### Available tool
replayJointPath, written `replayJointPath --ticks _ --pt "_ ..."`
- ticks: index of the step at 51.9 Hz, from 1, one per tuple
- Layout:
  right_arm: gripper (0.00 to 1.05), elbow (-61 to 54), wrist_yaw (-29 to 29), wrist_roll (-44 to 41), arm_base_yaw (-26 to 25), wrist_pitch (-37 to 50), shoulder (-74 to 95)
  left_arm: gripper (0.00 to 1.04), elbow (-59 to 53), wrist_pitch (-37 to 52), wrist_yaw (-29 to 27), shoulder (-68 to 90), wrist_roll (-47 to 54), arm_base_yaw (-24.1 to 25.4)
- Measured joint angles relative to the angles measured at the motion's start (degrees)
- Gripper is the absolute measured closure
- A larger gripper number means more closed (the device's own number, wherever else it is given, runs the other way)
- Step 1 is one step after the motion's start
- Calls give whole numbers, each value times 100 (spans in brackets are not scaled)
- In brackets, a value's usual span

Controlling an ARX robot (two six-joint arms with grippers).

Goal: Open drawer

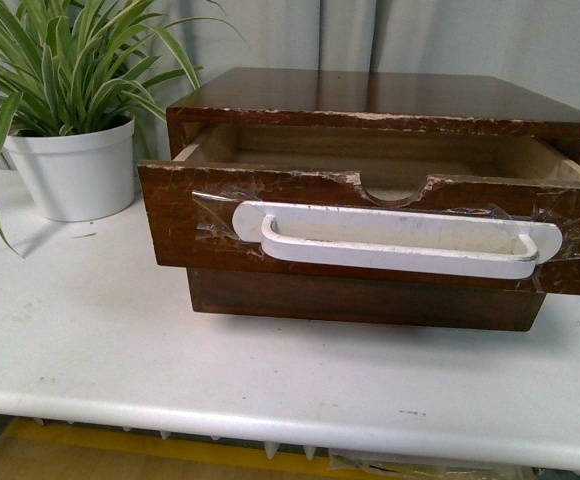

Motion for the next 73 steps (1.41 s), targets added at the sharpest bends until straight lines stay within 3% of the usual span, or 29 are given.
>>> replayJointPath --ticks 8,34,36,45,61,65,73 --pt "103 0 0 0 0 0 0 101 4 -1008 -2 -846 -7 -2" --pt "103 0 -2 0 0 0 0 101 4 -1067 -2 -1029 -7 -4" --pt "103 0 0 -9 0 0 0 95 4 -1067 -2 -1029 -20 -4" --pt "64 0 -2 -4 0 0 0 57 4 -1067 -2 -1029 -20 -4" --pt "16 0 0 -4 0 0 0 9 4 -1067 -2 -1029 -22 -4" --pt "7 0 -2 2 0 0 0 6 4 -1067 0 -1029 -20 -4" --pt "9 0 -2 -2 0 0 0 6 4 -1067 -2 -1029 -20 -4"
